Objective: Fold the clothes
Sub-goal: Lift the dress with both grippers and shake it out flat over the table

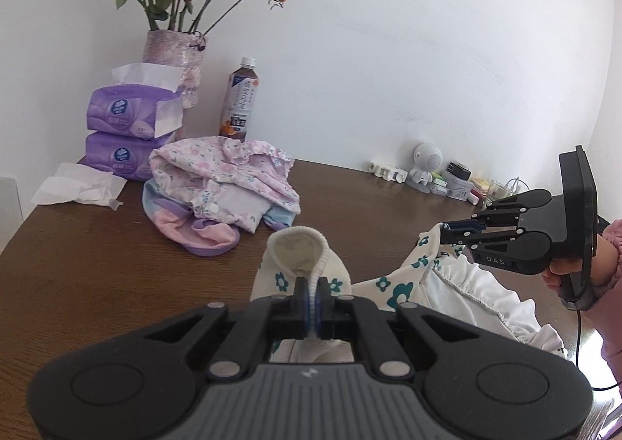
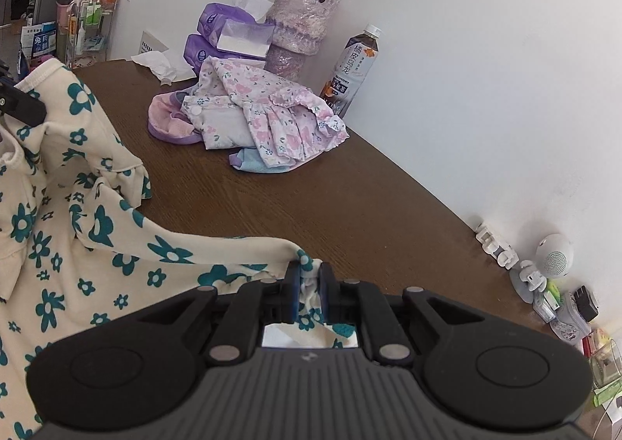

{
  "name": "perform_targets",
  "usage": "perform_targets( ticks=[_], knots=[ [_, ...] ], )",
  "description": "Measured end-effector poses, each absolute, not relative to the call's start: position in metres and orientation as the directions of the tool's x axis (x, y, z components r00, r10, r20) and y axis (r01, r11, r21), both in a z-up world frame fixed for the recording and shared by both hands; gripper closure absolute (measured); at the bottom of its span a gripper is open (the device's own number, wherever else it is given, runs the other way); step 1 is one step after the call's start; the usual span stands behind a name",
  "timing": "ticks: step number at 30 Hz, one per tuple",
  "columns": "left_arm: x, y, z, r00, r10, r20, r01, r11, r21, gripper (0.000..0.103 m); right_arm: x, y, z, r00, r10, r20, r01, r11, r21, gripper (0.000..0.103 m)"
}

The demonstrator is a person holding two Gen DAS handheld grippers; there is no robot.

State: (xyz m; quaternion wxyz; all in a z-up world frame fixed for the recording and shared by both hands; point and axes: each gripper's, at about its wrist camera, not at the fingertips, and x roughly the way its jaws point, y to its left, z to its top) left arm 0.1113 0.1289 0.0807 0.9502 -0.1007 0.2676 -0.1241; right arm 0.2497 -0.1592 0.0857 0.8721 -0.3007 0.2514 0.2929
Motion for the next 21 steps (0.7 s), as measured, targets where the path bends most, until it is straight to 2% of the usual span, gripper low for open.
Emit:
perform_targets(
  ticks=[21],
  knots=[
    [0.108,0.202,0.043,0.819,-0.148,-0.555,-0.029,0.954,-0.297,0.101,0.305,-0.146,0.056,0.652,0.271,-0.708,-0.619,0.729,-0.291,0.094]
  ],
)
